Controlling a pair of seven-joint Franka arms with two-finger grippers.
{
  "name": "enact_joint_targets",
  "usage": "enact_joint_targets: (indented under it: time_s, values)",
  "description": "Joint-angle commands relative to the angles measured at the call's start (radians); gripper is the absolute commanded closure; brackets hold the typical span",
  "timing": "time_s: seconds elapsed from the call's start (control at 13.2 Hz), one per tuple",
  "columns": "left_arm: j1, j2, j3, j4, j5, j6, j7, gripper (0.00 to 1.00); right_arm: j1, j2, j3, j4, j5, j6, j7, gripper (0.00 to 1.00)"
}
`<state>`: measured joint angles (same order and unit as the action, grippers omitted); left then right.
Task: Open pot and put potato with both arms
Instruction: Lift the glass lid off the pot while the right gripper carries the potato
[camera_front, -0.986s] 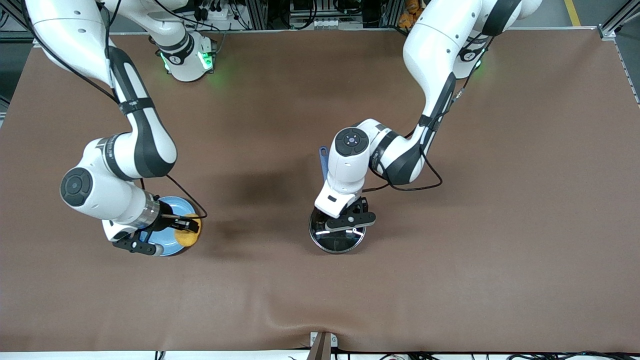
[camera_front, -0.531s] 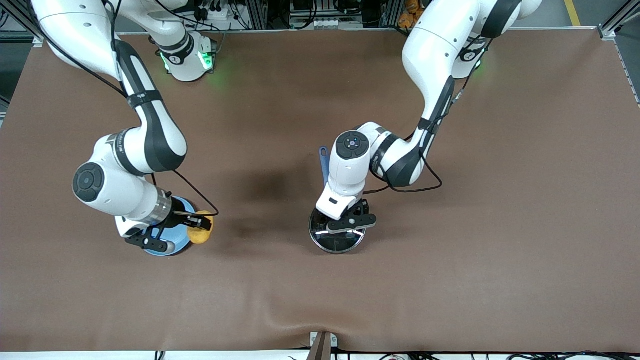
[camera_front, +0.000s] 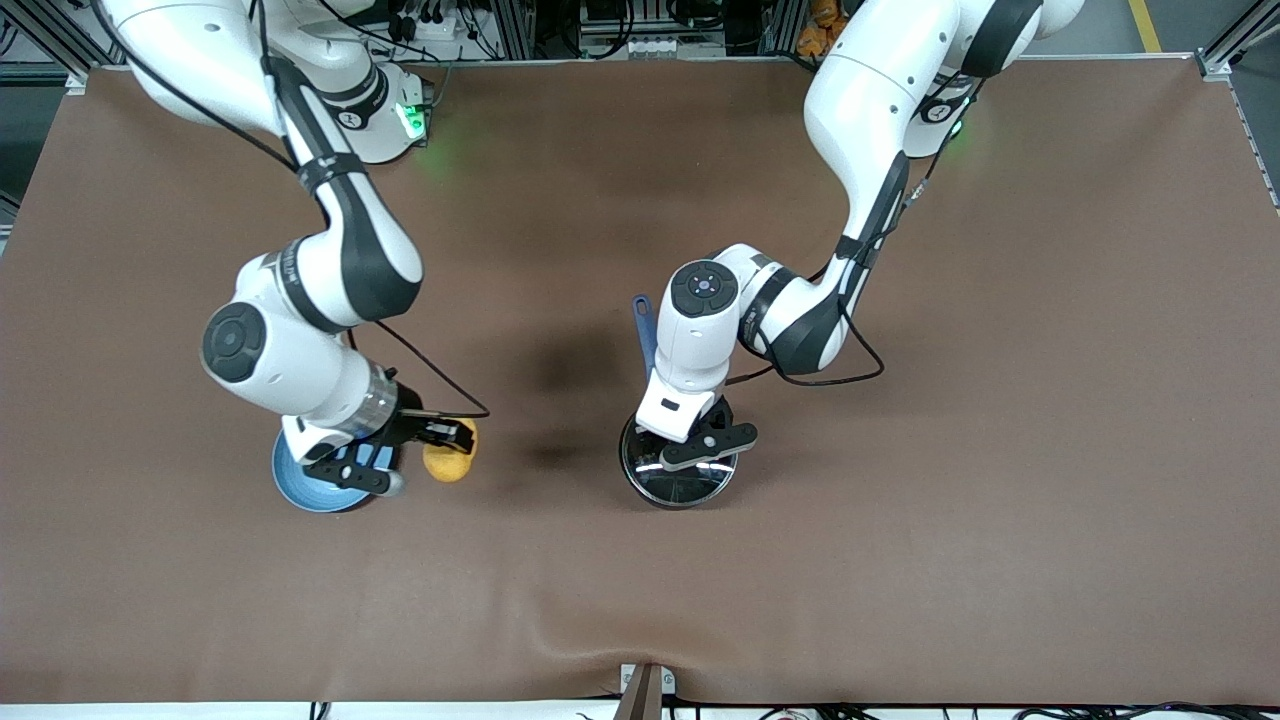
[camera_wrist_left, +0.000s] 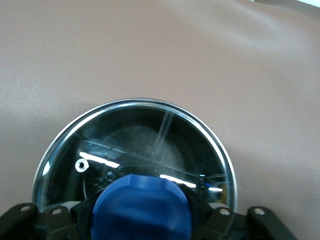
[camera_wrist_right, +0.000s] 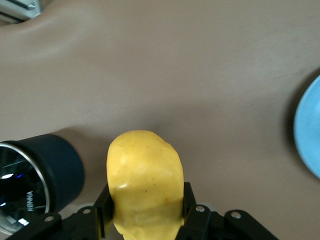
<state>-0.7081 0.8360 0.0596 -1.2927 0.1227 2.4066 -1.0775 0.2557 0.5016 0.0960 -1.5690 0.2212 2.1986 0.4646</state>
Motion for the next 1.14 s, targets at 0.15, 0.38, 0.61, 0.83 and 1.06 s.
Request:
enact_joint_targets:
  time_s: [0.15, 0.38, 0.61, 0.83, 1.06]
  values:
    - [0.019, -0.093, 0.0, 0.013, 0.008, -0.039, -0.025, 0.99, 0.062, -0.006, -0.009, 0.029, 0.015, -0.007, 0.059, 0.9]
    - [0.062, -0.188, -0.004, 0.006, -0.015, -0.139, 0.007, 1.0, 0.126, -0.003, -0.012, 0.043, 0.003, -0.003, 0.152, 0.91]
    - [0.114, -0.283, -0.006, -0.068, -0.075, -0.253, 0.144, 1.0, 0.184, 0.05, -0.013, 0.139, -0.006, 0.003, 0.216, 0.95]
    - [0.182, -0.409, -0.007, -0.205, -0.098, -0.27, 0.252, 1.0, 0.266, 0.156, -0.015, 0.262, -0.086, 0.073, 0.215, 1.0]
    - [0.246, -0.55, -0.007, -0.419, -0.119, -0.267, 0.423, 1.0, 0.304, 0.268, -0.016, 0.355, -0.164, 0.164, 0.178, 1.0]
